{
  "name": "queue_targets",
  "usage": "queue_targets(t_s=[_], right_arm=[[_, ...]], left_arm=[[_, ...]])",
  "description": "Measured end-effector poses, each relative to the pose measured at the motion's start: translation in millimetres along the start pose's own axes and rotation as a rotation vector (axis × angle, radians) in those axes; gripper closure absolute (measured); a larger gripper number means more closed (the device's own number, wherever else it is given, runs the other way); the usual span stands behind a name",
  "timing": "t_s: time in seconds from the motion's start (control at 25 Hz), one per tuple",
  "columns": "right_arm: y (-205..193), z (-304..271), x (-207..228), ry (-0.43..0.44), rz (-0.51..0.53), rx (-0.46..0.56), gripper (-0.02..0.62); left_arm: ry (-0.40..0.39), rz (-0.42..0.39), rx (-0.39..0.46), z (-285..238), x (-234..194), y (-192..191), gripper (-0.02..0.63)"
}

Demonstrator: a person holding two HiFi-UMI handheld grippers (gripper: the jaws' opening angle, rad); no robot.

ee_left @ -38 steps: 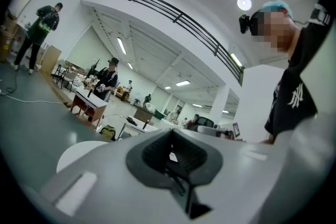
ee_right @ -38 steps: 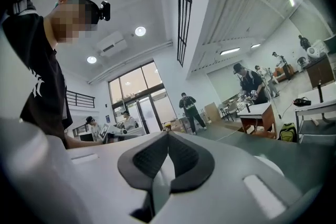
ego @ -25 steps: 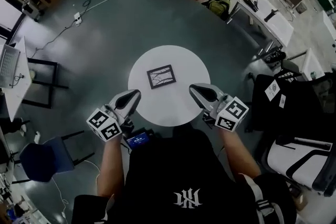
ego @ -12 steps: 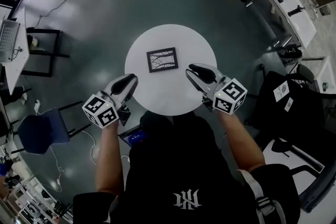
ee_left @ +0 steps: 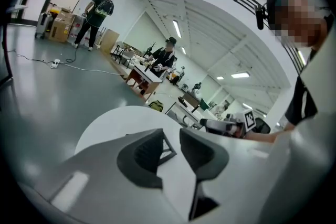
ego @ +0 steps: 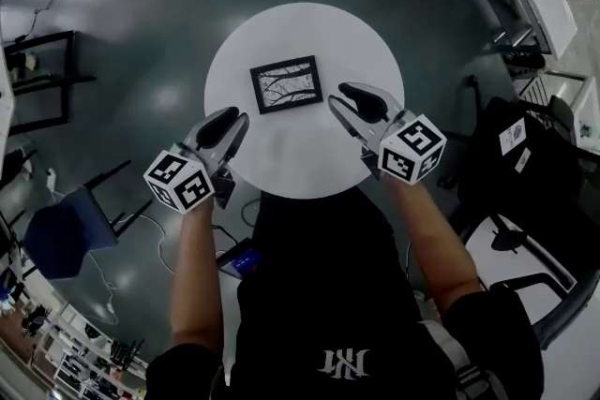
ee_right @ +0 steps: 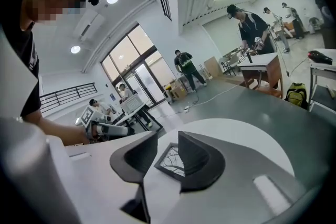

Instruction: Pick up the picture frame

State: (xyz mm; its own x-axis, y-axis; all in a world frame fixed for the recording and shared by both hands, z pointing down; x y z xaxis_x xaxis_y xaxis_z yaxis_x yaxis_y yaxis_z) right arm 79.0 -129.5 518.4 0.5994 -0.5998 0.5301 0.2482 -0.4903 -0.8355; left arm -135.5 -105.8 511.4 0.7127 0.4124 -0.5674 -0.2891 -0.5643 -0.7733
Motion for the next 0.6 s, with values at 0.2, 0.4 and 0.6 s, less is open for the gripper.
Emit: queue_targets(t_s=[0.2,0.4,0.6], right_arm=[[-40.2,-34.2,25.7,-0.067,-0.021,-0.072,0.468],[-76.2,-48.5,51.5,-0.139,-0.049,-0.139,0.462],[-97.8,-56.3,67.8,-0.181,-0.023,-0.200,0.462]], left_arm=[[0.019,0.013,-0.014,-22.9,-39.4,-18.3,0.509],[0.089,0.037,-0.041,-36.0,-66.6,-48.8,0.503],[0.135,-0.002,-0.110,-48.3,-84.3,-73.4,0.495]])
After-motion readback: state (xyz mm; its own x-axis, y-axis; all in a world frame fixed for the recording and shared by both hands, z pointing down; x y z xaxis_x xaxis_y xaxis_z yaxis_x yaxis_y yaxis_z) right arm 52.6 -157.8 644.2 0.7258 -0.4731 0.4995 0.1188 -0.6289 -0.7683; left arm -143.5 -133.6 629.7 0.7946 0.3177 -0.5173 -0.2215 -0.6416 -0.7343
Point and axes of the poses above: the fingertips, and each gripper's own axes: z backward along the fingers, x to its right, y out of its top, the point moved 3 cm from there along z, backward along the fingers, and after that the axes turned 15 degrees about x, right-handed, at the moved point
